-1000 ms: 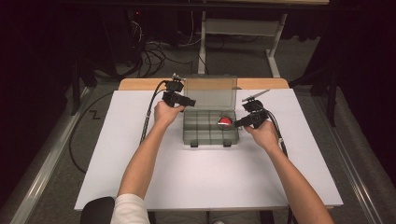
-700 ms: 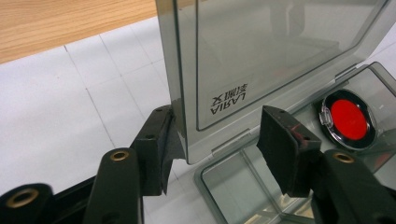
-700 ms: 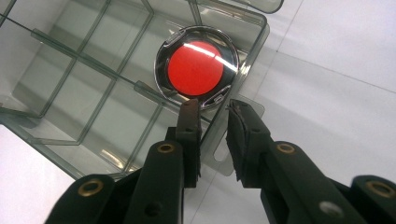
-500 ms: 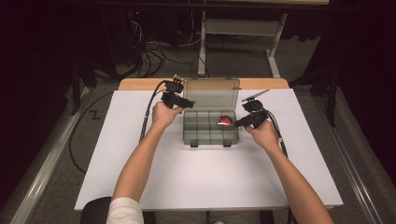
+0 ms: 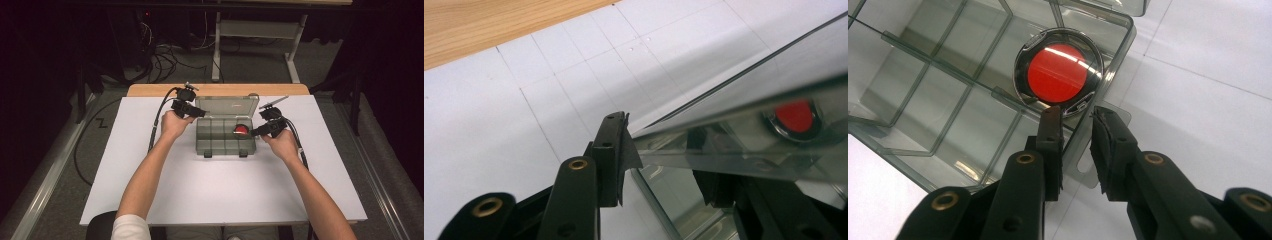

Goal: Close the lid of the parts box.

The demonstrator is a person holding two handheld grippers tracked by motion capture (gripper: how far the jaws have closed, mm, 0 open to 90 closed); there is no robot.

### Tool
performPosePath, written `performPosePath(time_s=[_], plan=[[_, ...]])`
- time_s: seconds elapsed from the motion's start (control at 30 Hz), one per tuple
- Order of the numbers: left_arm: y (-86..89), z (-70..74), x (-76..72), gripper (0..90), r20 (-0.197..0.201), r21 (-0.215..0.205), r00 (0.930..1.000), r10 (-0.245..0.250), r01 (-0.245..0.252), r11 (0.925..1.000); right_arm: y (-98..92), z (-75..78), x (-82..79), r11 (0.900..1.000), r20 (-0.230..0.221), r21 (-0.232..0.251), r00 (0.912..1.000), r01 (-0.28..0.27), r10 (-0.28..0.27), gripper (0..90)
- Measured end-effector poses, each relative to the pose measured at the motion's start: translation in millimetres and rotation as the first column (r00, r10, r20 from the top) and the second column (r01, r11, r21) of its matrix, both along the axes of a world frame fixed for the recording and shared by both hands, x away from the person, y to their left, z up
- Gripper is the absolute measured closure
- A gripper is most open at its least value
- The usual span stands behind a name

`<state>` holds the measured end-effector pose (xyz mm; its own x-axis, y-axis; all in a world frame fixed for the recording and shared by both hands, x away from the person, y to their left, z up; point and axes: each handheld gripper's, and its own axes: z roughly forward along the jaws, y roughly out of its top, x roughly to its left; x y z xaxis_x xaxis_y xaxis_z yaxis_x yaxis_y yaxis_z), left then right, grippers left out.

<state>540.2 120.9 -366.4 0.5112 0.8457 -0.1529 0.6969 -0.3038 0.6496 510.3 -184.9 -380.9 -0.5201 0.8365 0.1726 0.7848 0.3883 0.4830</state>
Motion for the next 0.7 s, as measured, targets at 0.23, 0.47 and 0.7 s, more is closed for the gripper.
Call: performPosePath(time_s=[0.23,0.47,0.7], plan=[[3.2,-2.2,-4.4,60.2,0.008,-0.018,0.9999,-0.007,0.007,0.9998,-0.3,-0.3,-0.5,1.0,0.008,-0.004,0.9999,-0.008,0.008,76.5],[3.8,-0.9,-8.8,59.9,0.017,-0.02,0.9997,-0.016,0.016,0.9997,0.0,-1.3,-3.2,1.0,0.031,-0.01,0.9994,-0.013,0.013,76.6],[3.8,2.8,-12.6,59.2,0.035,-0.008,0.9989,-0.033,0.033,0.9994,4.5,-1.3,-7.5,0.998,0.068,-0.053,0.9971,-0.03,0.034,75.9]])
